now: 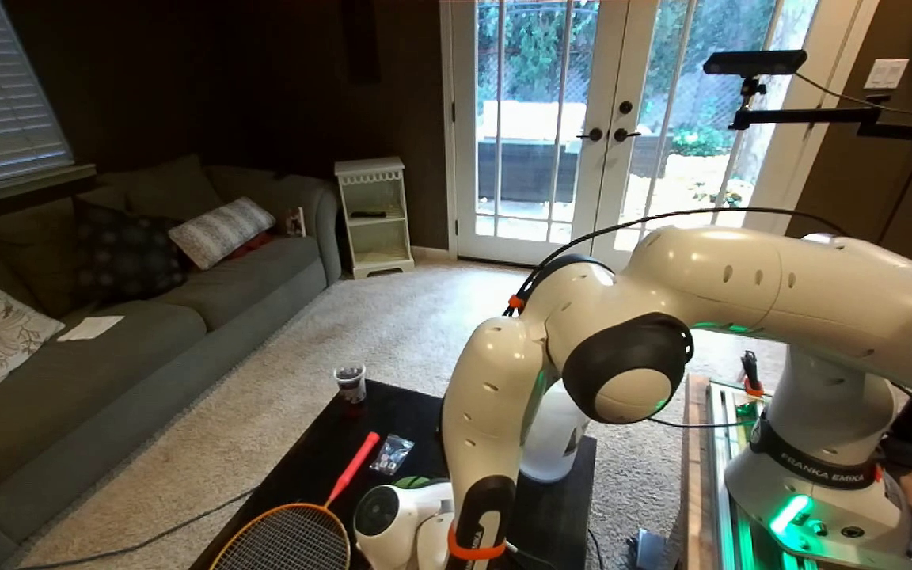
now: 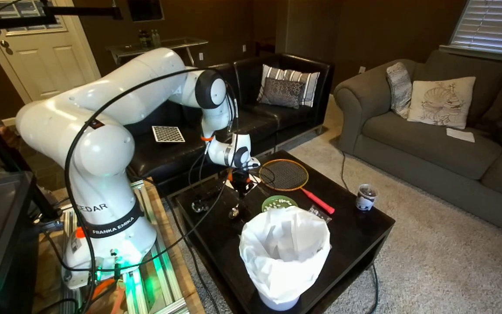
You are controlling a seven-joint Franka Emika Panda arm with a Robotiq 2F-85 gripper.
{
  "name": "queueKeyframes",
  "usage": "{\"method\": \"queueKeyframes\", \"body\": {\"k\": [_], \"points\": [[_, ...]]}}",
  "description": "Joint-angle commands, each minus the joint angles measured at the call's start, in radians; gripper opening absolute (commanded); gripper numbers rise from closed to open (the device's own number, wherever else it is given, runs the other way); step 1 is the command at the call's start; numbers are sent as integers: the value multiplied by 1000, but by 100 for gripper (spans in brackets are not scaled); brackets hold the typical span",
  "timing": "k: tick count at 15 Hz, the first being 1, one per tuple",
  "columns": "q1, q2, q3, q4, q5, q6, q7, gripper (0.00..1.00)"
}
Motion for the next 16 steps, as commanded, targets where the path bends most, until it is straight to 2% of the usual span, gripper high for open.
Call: {"method": "queueKeyframes", "body": {"k": [1,8,16], "points": [[-8,-10,-1,23,-45,-60,4,3],[-8,-16,-15,50,-82,-110,2,3],[-45,66,27,138,-74,-120,-11,3]]}}
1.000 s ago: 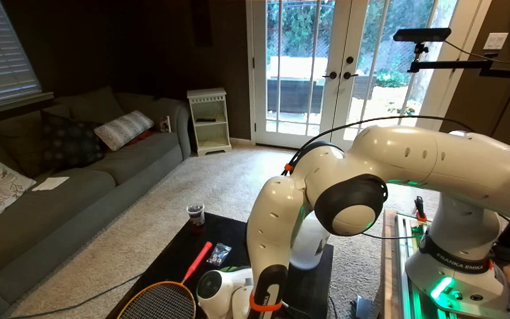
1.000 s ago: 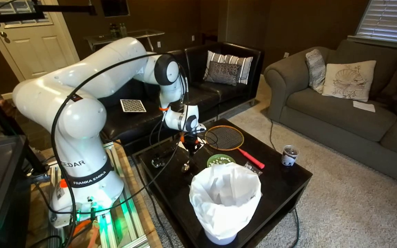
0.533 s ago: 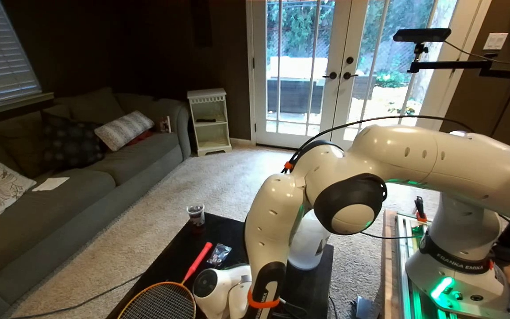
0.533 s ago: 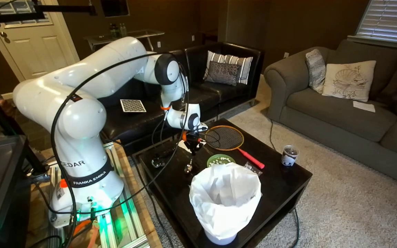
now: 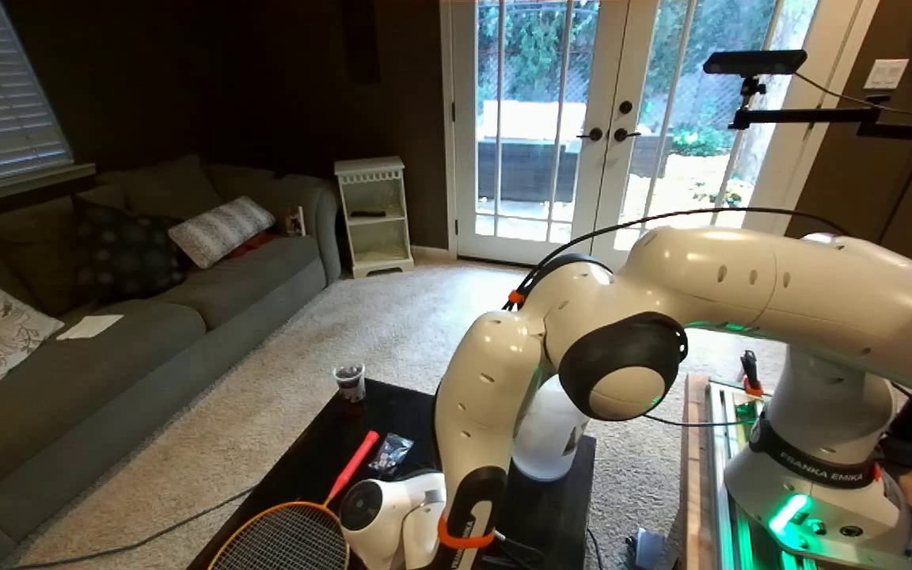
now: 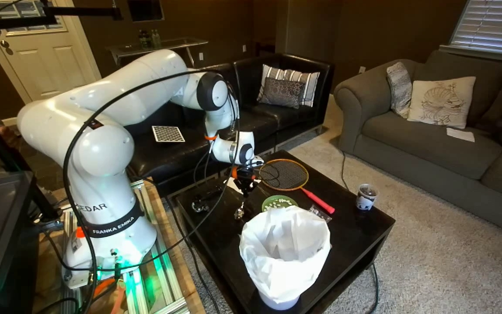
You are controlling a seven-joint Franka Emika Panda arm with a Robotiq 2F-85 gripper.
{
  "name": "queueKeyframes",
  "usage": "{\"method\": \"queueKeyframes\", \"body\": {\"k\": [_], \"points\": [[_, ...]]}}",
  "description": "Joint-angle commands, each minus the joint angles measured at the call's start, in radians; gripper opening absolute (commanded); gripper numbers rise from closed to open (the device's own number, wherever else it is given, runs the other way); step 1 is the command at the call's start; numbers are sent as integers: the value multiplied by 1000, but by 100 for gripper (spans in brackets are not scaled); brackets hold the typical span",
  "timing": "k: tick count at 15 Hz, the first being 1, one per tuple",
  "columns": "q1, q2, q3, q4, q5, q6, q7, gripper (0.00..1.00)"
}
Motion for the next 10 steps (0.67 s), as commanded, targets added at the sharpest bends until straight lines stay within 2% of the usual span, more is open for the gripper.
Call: {"method": "queueKeyframes", "body": {"k": [1,10], "points": [[-30,64,35,76,-14,-21,-7,3],[-48,139,67,149,-5,-29,-11,3]]}}
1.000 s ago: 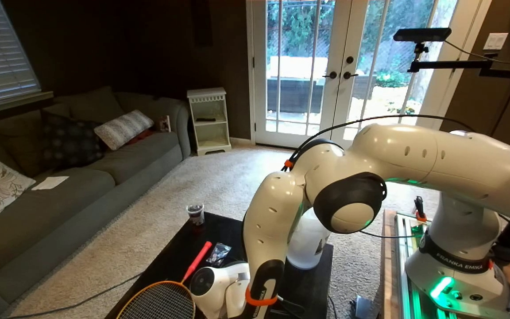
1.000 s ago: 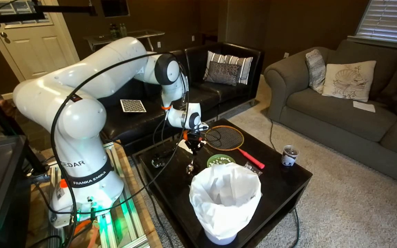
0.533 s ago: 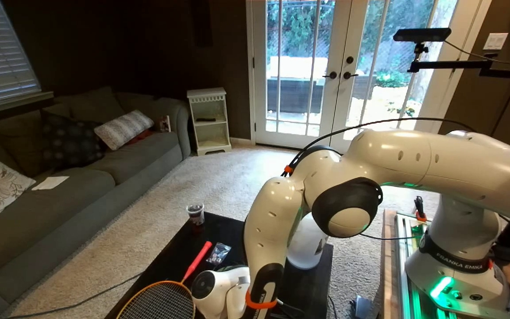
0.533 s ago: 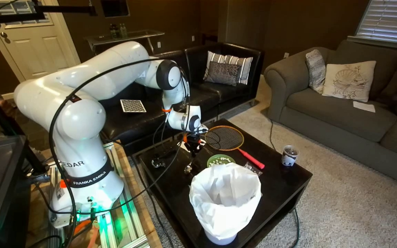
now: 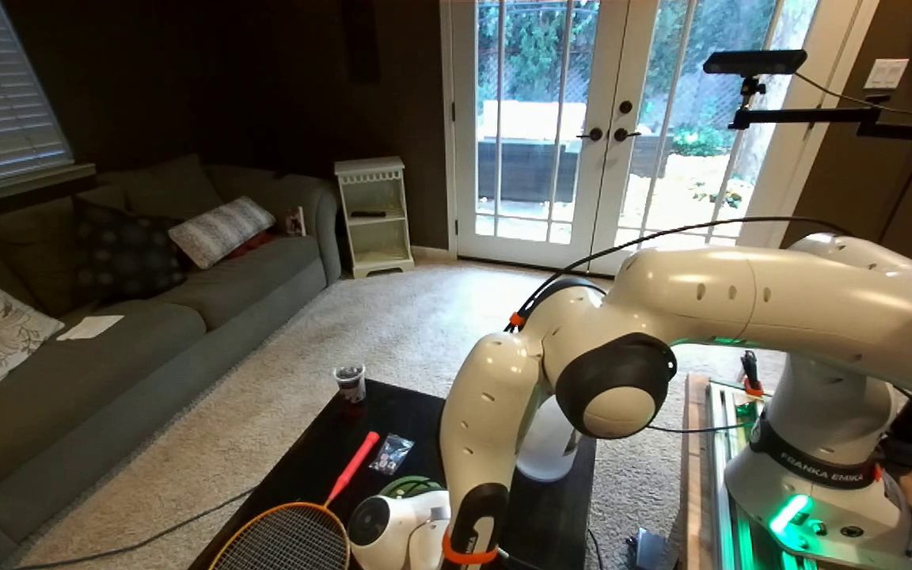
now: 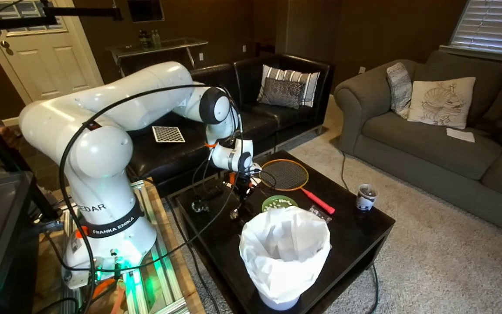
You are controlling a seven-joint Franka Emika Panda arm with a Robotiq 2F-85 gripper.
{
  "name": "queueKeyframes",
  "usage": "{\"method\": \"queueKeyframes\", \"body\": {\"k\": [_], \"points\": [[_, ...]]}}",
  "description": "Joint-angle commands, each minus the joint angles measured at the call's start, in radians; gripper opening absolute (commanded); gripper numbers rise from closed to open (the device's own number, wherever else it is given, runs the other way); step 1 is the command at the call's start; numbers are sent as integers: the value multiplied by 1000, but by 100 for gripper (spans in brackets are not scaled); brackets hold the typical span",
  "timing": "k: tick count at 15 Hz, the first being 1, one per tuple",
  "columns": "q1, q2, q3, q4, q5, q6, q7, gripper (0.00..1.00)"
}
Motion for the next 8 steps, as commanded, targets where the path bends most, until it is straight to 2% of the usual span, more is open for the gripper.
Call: {"method": "queueKeyframes", "body": {"k": [1,2,8], "points": [[-15,36,22,58,-5,-33,-11,23],[-13,35,22,59,-6,-39,-11,36],[-8,2,12,18,-8,-30,6,78]]}}
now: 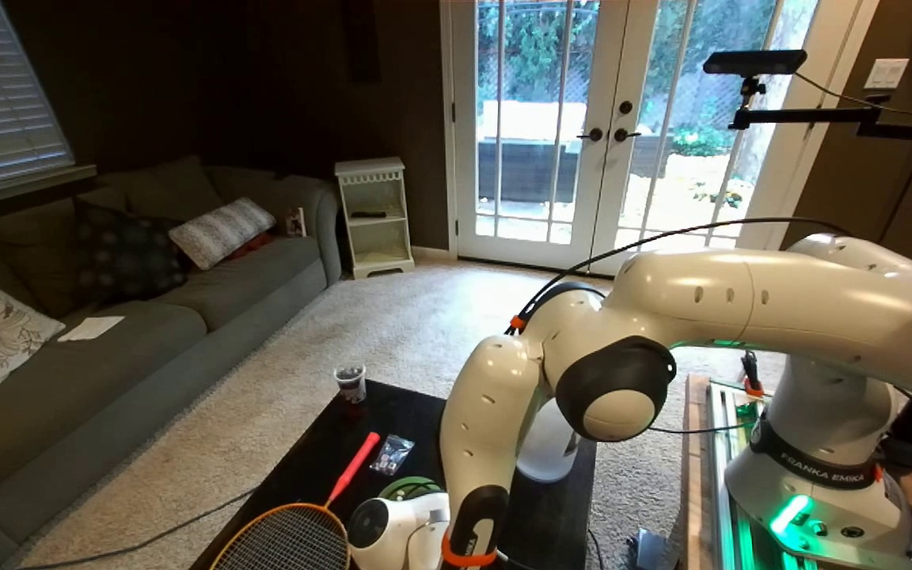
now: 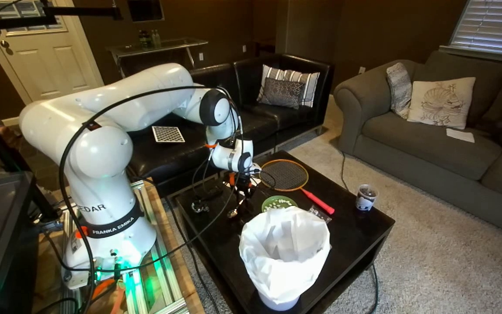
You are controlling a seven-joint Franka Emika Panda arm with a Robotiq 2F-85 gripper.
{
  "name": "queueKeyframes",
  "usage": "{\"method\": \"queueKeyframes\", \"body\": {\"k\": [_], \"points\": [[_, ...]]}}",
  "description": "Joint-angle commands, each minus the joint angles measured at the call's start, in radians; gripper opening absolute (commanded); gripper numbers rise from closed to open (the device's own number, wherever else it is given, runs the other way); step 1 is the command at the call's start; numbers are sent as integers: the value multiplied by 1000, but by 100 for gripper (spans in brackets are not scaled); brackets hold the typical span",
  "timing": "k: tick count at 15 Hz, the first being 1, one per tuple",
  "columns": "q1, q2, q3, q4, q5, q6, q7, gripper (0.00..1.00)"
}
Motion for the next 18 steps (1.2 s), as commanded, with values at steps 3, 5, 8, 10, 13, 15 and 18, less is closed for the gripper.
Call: {"method": "queueKeyframes", "body": {"k": [3,5,8,10,13,15,18], "points": [[-10,-21,-1,-38,3,-1,3,98],[-19,-26,-3,-64,5,14,3,100],[-34,-33,0,-100,7,25,2,100],[-43,-40,1,-128,9,36,7,100],[-57,-36,8,-138,2,50,9,74],[-60,-43,10,-144,3,52,9,60],[-61,-55,14,-154,4,49,11,39]]}}
